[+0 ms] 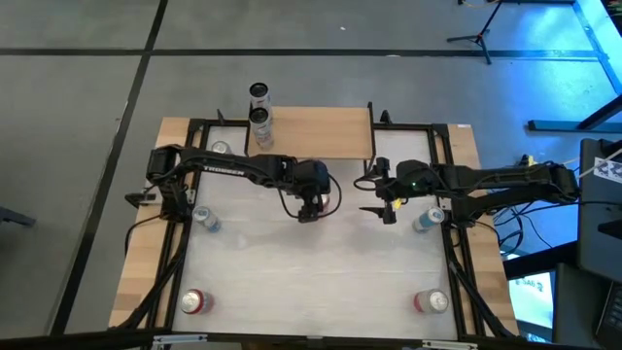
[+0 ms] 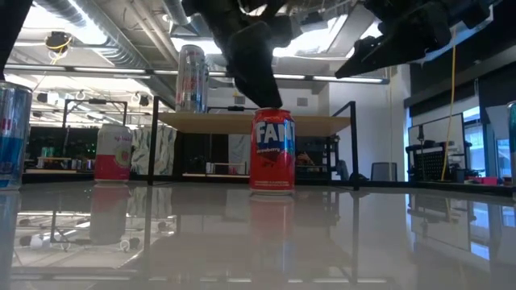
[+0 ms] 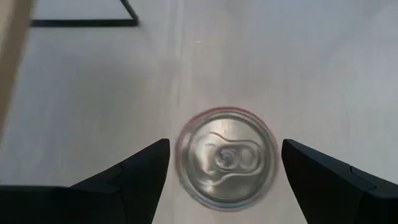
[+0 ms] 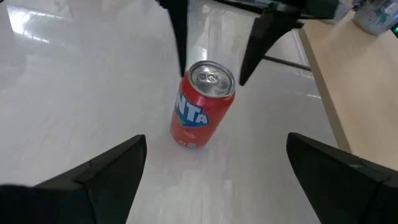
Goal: Place canned beverage on shelf
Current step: Put the right orange soda can on the shelf
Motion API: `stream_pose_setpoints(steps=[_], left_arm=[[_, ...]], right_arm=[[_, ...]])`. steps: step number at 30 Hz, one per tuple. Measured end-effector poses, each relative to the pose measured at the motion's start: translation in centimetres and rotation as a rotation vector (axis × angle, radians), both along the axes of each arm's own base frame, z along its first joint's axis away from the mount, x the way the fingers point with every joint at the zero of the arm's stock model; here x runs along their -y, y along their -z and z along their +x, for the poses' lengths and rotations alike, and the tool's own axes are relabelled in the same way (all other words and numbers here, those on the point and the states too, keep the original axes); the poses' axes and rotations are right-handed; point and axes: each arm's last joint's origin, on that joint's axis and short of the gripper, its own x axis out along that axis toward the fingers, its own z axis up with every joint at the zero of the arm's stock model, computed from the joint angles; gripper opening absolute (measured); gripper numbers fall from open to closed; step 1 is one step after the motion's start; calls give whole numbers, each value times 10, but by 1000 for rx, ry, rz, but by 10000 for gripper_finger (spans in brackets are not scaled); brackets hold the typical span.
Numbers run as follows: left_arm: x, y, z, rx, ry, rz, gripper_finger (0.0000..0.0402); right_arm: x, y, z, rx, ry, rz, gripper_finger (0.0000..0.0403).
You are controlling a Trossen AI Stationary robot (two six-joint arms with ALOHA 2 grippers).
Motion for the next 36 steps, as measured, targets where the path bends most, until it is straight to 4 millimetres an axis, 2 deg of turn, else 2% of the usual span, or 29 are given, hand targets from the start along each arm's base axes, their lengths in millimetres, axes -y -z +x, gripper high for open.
stream_pose_setpoints(steps=[11,36], left_arm=[[-3,21,10,-32,25,-23,300],[3,22,9,-49,28,-22,300]], right_arm=[[0,-1,0,8,18,30,381],[0,6,11,2,20,33,381]])
